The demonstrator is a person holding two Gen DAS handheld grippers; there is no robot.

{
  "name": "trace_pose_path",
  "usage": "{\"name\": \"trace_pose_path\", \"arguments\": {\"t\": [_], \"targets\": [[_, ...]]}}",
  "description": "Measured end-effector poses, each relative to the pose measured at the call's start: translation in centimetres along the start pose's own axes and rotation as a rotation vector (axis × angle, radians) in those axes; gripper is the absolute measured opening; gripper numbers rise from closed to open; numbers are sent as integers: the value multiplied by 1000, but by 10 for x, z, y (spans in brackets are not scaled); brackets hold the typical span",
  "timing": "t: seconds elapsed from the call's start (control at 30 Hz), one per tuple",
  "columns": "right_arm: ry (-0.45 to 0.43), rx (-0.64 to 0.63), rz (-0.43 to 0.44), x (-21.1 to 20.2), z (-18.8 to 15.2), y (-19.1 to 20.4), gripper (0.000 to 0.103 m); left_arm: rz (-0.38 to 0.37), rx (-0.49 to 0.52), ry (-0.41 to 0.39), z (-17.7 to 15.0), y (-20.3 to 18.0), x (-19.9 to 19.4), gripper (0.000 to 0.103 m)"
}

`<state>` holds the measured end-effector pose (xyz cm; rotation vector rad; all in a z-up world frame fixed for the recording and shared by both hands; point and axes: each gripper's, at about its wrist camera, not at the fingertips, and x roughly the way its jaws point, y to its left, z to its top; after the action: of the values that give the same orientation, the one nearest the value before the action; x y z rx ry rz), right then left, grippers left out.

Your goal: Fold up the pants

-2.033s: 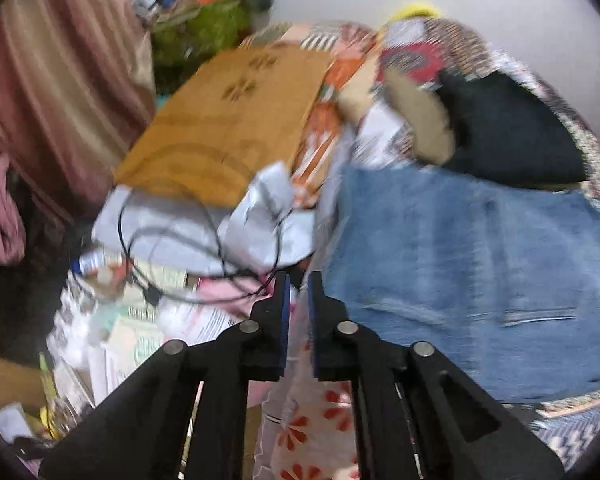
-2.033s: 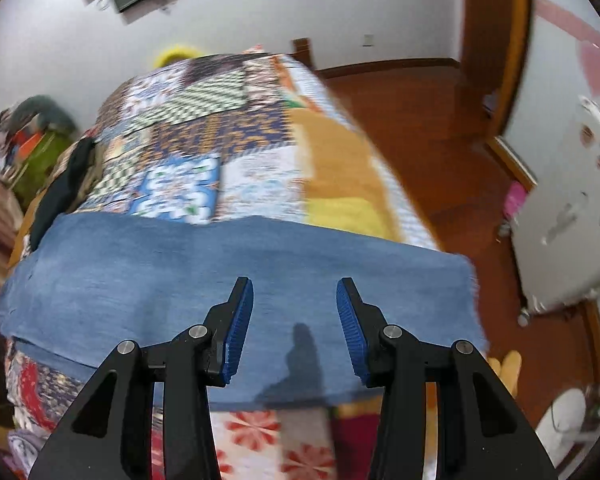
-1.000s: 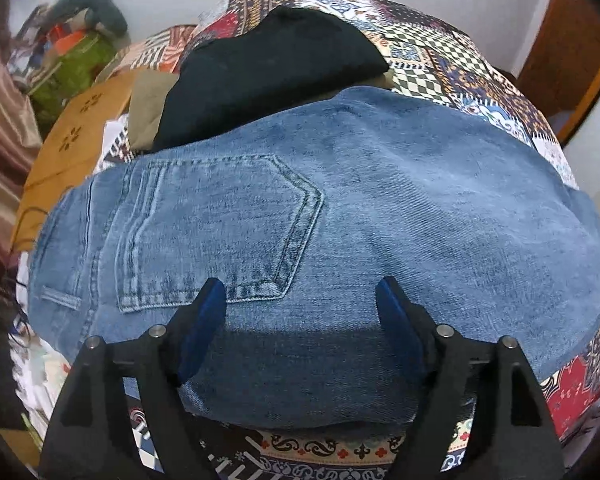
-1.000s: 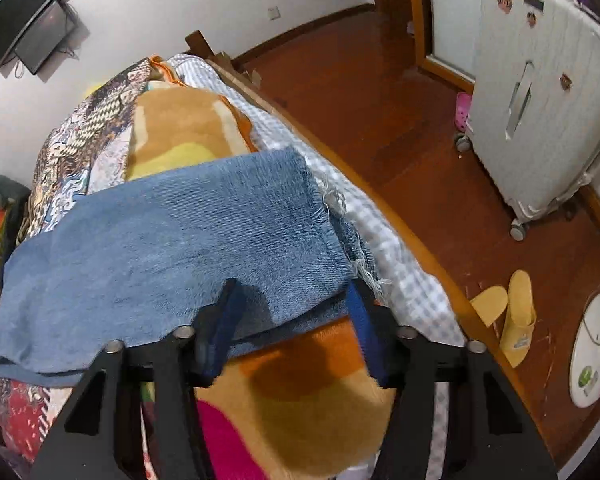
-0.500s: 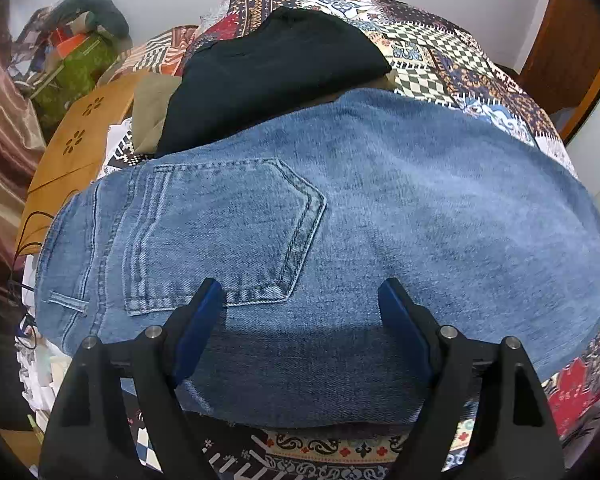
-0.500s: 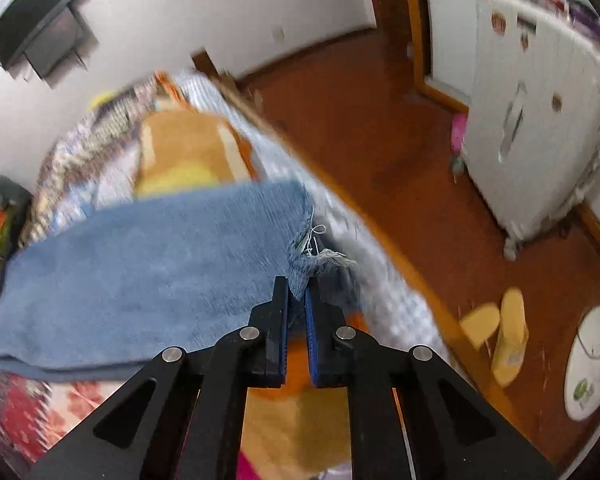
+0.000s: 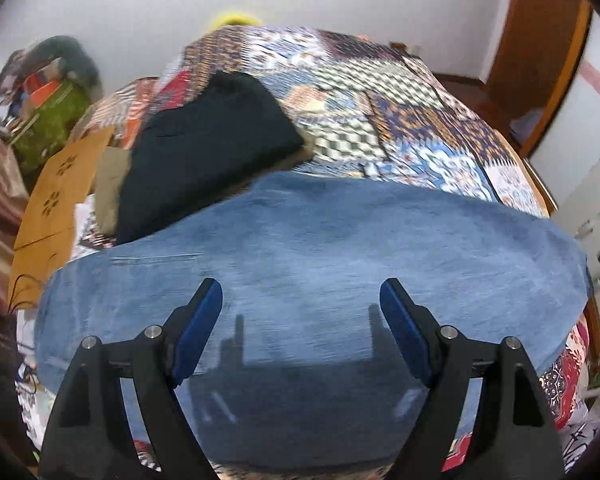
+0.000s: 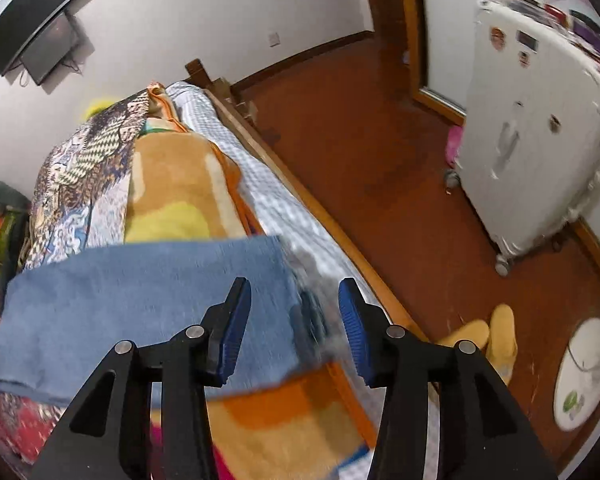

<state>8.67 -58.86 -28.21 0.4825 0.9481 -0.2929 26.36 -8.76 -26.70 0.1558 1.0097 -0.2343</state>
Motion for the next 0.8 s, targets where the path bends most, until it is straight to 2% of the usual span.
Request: {"name": "trace_pose_path", "arguments": {"t": [0.2,0.27,0.37,0.43,0.53,0.73,0.8], "targets": [[99,-14,71,52,17,11,42,-2,84,74,-8,-37,26,81],[131,-29,101,64,16,15,42,19,109,71,-12,-46,30,82],[130,-51,131,64,11,19,24,46,132,49,-12,-53,30,83],[106,-90,115,58,9,23,11,38,122,56,-11,-53,33,83],[49,-126,109,44,8,24,9,29,114,64,-9,-52,35,83],[-137,-157,103,0,14,27,7,48,119,55,-10,-55,33,83],[-146,-166,79,1,16,32,7,50,119,52,-10,-55,32,83]]}}
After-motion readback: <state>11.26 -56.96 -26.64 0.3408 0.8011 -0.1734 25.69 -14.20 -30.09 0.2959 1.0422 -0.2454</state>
